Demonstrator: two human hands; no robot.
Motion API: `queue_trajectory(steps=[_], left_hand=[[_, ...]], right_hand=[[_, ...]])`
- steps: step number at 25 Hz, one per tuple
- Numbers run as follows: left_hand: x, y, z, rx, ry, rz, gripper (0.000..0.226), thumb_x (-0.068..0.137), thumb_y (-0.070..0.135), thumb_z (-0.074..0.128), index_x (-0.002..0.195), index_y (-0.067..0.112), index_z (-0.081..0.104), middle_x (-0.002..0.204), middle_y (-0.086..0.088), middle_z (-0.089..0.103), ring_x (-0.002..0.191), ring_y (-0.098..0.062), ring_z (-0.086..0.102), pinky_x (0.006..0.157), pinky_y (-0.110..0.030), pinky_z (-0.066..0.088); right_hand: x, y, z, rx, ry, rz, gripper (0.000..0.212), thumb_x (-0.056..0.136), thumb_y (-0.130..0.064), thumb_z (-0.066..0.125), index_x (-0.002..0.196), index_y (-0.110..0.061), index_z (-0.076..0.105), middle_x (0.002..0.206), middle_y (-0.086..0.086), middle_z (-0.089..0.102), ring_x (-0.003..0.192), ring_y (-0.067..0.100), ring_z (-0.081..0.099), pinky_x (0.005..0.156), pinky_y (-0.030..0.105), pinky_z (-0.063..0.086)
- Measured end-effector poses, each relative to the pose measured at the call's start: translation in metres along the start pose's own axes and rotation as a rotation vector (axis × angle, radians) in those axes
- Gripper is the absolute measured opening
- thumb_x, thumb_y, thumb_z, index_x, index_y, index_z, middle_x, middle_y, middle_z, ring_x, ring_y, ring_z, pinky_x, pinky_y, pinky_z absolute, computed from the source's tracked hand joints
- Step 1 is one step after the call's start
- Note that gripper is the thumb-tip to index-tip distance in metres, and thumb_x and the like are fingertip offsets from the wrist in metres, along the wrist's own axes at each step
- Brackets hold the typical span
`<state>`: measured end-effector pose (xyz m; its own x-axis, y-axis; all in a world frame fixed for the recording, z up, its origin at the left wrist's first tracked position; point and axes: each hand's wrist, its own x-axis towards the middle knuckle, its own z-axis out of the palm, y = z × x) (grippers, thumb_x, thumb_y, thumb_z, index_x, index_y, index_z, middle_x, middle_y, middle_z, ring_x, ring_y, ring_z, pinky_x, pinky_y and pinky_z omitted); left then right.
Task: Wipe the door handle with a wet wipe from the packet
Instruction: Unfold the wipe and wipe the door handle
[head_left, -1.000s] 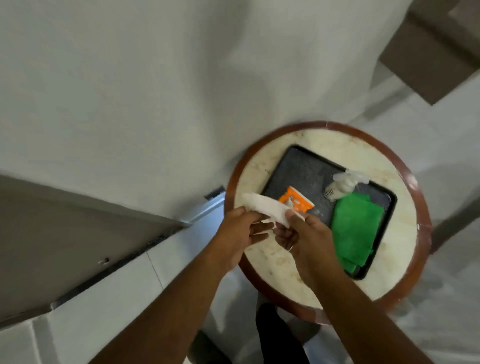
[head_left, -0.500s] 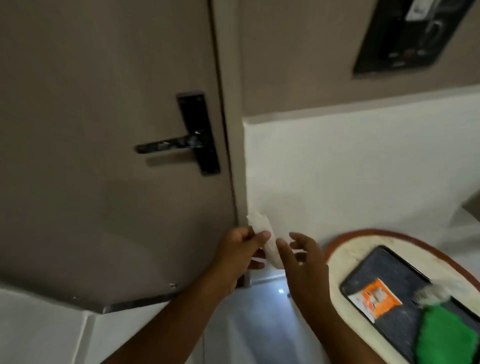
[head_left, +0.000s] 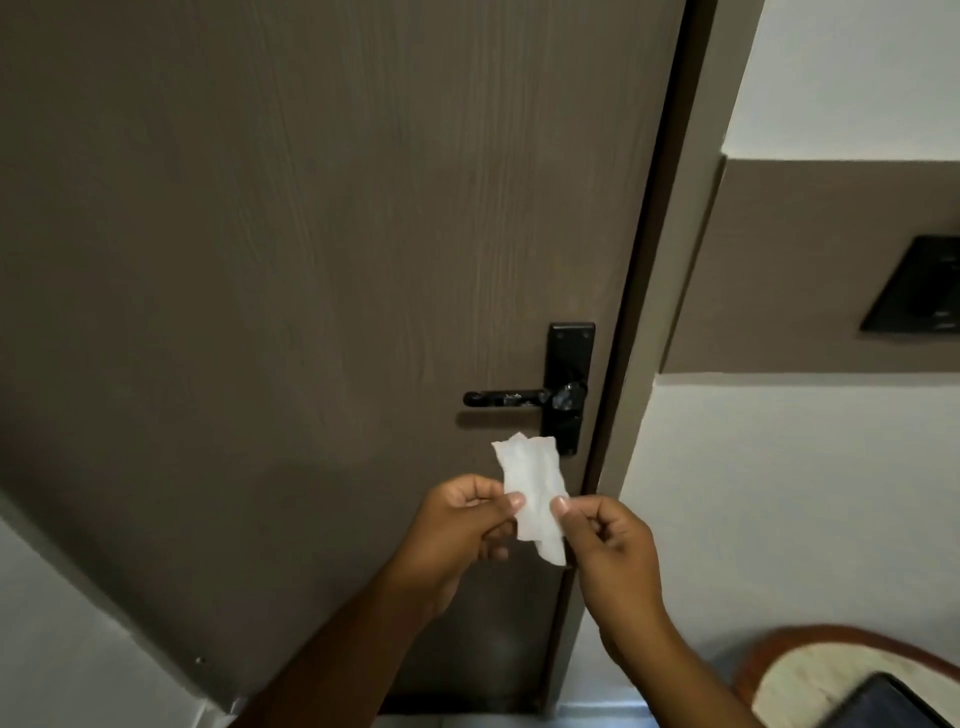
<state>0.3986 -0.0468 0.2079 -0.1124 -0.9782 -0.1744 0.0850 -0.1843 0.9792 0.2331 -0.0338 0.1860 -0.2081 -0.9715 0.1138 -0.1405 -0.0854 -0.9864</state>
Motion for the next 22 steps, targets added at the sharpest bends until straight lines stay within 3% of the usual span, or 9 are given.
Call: queue_trajectory(steps=[6, 8, 11, 14, 17, 18, 22], left_hand=[[0.031, 0.013, 0.005, -0.055, 0.171, 0.028, 0.012, 0.090, 0.004, 0.067, 0.080, 0.009, 0.061, 0.077, -0.012, 0.075, 0.073, -0.020, 0.076, 0.059, -0.029, 0.061], [0.040, 0.019, 0.014, -0.127, 0.127, 0.059, 0.017, 0.093, -0.003, 0.054, 0.080, 0.008, 0.059, 0.082, -0.012, 0.075, 0.077, -0.022, 0.076, 0.060, -0.033, 0.060], [0.050, 0.028, 0.027, -0.422, 0.004, 0.054, 0.026, 0.092, -0.007, 0.038, 0.100, 0.001, 0.061, 0.097, -0.017, 0.077, 0.084, -0.028, 0.076, 0.057, -0.033, 0.060], [0.055, 0.038, 0.037, -0.637, -0.064, 0.010, 0.033, 0.080, 0.012, 0.051, 0.106, 0.000, 0.066, 0.107, -0.026, 0.073, 0.090, -0.037, 0.074, 0.065, -0.041, 0.063], [0.053, 0.044, 0.037, -0.446, 0.105, 0.070, 0.011, 0.072, 0.008, 0.066, 0.082, 0.014, 0.065, 0.097, -0.020, 0.073, 0.079, -0.032, 0.072, 0.054, -0.037, 0.057], [0.052, 0.043, 0.034, -0.368, 0.145, 0.118, 0.016, 0.071, 0.005, 0.068, 0.078, 0.017, 0.061, 0.092, -0.015, 0.073, 0.077, -0.030, 0.072, 0.051, -0.036, 0.056], [0.045, 0.041, 0.019, 0.044, 0.247, 0.210, 0.026, 0.079, 0.000, 0.077, 0.077, 0.025, 0.067, 0.093, -0.008, 0.071, 0.085, -0.027, 0.068, 0.064, -0.036, 0.054]], right_hand=[[0.042, -0.006, -0.010, 0.144, 0.083, 0.090, 0.016, 0.091, -0.029, 0.061, 0.084, -0.016, 0.066, 0.071, -0.005, 0.074, 0.065, 0.018, 0.071, 0.055, 0.024, 0.057], [0.053, -0.010, -0.010, 0.186, 0.056, 0.118, 0.015, 0.092, -0.029, 0.060, 0.084, -0.019, 0.067, 0.071, -0.005, 0.074, 0.065, 0.021, 0.071, 0.054, 0.024, 0.057], [0.069, -0.017, -0.010, 0.228, 0.011, 0.144, 0.016, 0.093, -0.028, 0.060, 0.082, -0.020, 0.068, 0.069, -0.007, 0.073, 0.064, 0.022, 0.069, 0.056, 0.027, 0.058], [0.088, -0.026, -0.015, 0.309, -0.060, 0.183, 0.015, 0.094, -0.025, 0.059, 0.083, -0.020, 0.068, 0.070, -0.007, 0.072, 0.068, 0.021, 0.070, 0.060, 0.030, 0.059], [0.102, -0.030, -0.023, 0.340, -0.125, 0.166, 0.009, 0.092, -0.021, 0.061, 0.085, -0.022, 0.066, 0.076, -0.007, 0.073, 0.072, 0.022, 0.072, 0.062, 0.031, 0.061], [0.105, -0.029, -0.026, 0.346, -0.139, 0.151, 0.008, 0.091, -0.018, 0.062, 0.086, -0.023, 0.065, 0.081, -0.005, 0.072, 0.076, 0.024, 0.071, 0.062, 0.032, 0.062], [0.114, -0.020, -0.033, 0.318, -0.262, 0.099, 0.024, 0.086, 0.001, 0.060, 0.090, -0.023, 0.062, 0.095, 0.003, 0.063, 0.089, 0.026, 0.063, 0.064, 0.034, 0.057]])
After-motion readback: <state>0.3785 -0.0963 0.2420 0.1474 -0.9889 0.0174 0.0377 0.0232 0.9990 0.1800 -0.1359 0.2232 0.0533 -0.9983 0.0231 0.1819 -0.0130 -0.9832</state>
